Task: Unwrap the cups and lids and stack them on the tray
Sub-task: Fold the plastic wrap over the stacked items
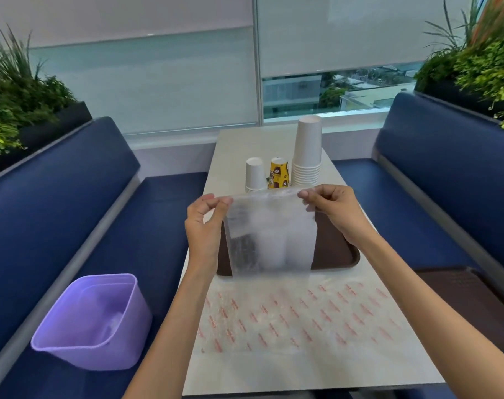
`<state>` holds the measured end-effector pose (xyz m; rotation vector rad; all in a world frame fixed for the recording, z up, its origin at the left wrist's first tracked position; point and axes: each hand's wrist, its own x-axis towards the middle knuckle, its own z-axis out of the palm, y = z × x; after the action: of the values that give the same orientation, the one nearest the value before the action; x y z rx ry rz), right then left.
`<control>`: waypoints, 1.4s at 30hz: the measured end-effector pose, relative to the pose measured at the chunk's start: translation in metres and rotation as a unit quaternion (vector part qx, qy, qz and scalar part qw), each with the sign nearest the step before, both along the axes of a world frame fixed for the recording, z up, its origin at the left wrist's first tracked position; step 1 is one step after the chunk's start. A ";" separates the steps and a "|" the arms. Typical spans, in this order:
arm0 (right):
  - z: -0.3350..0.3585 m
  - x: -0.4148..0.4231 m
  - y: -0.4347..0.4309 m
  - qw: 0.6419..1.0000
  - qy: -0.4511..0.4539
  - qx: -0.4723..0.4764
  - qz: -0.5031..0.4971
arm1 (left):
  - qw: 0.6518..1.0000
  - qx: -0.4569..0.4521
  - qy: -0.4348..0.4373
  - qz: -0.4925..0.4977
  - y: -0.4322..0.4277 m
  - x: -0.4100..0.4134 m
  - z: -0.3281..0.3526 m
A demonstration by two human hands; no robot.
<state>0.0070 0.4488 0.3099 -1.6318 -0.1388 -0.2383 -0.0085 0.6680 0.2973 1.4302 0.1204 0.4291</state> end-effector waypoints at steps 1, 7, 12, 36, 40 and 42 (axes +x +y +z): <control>0.001 0.001 -0.001 1.000 -0.013 -0.002 -0.019 | 1.000 -0.008 -0.006 -0.004 0.000 0.003 0.003; 0.012 0.007 -0.004 0.998 -0.061 0.015 -0.019 | 0.996 -0.077 -0.035 -0.033 -0.007 0.020 0.015; 0.019 0.014 0.003 0.991 -0.043 0.117 -0.039 | 0.992 -0.092 -0.045 -0.074 -0.019 0.021 0.021; 0.018 0.017 0.002 0.976 -0.011 0.203 -0.080 | 0.993 0.009 -0.012 -0.114 -0.032 0.027 0.016; 0.013 0.014 0.001 0.965 -0.006 0.244 -0.091 | 0.980 0.065 0.043 -0.183 -0.029 0.023 -0.003; 0.011 0.011 -0.001 0.967 0.013 0.243 -0.071 | 0.979 0.074 0.037 -0.185 -0.029 0.021 -0.006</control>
<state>0.0180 0.4477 0.3213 -1.1555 0.0560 -0.3312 0.0129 0.6390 0.2909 1.5747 -0.1207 0.0790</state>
